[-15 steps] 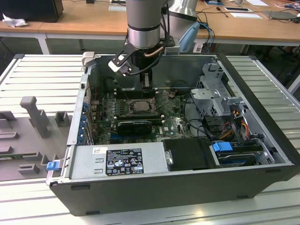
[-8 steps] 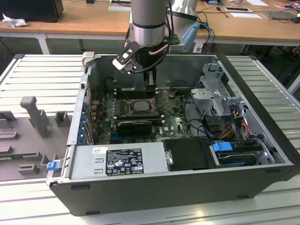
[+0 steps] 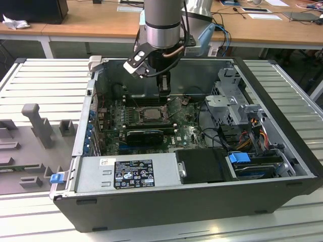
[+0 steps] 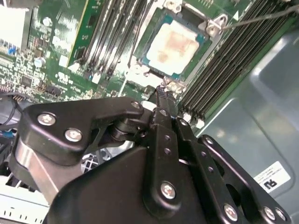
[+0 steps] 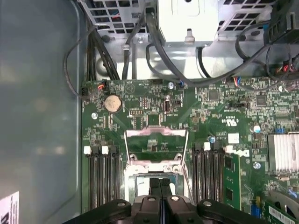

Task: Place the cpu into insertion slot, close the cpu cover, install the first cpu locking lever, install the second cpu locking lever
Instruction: 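Close the cpu cover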

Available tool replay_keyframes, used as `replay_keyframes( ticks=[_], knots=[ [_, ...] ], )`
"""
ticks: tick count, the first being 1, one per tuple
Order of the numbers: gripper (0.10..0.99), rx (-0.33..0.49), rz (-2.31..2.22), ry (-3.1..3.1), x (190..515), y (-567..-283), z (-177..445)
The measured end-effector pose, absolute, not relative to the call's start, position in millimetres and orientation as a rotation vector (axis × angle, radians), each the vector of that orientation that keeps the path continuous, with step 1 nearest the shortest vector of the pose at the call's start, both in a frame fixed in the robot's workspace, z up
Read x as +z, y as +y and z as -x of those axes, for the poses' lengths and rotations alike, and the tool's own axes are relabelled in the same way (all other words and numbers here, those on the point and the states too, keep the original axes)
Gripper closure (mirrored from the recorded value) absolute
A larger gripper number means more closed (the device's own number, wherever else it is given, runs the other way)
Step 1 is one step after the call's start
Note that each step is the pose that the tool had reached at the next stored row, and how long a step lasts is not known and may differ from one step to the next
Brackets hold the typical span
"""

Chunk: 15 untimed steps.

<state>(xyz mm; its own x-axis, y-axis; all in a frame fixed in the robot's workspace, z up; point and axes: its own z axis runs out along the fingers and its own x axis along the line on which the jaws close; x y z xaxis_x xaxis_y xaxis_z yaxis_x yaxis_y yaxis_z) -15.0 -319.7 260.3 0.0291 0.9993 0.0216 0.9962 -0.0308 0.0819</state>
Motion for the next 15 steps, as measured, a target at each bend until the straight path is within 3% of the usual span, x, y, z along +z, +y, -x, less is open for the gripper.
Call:
replay_keyframes(
  ticks=[15],
  knots=[
    [0.980,0.108,-2.224,2.158,260.3,-319.7,-16.1]
  ],
)
